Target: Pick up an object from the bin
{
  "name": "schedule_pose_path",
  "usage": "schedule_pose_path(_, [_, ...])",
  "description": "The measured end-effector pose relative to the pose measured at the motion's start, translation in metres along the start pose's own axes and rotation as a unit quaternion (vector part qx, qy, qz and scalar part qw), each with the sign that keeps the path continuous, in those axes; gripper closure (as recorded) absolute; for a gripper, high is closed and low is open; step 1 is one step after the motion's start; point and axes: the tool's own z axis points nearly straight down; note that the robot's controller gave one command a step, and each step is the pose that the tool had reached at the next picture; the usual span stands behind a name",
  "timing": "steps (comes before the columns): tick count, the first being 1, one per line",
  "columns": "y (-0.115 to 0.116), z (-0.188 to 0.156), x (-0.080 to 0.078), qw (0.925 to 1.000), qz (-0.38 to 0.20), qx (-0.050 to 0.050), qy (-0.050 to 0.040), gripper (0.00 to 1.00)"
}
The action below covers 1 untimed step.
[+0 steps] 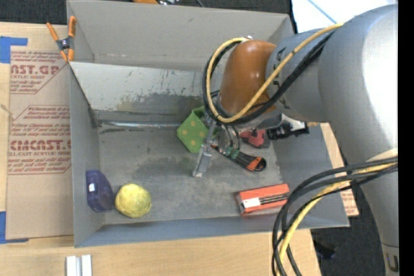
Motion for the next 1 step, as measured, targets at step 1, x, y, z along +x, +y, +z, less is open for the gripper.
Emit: schedule_pose_path(1, [0.0035,-0.0174,0.0092,0.9994,-0.036,0.003,0.0009,0.00])
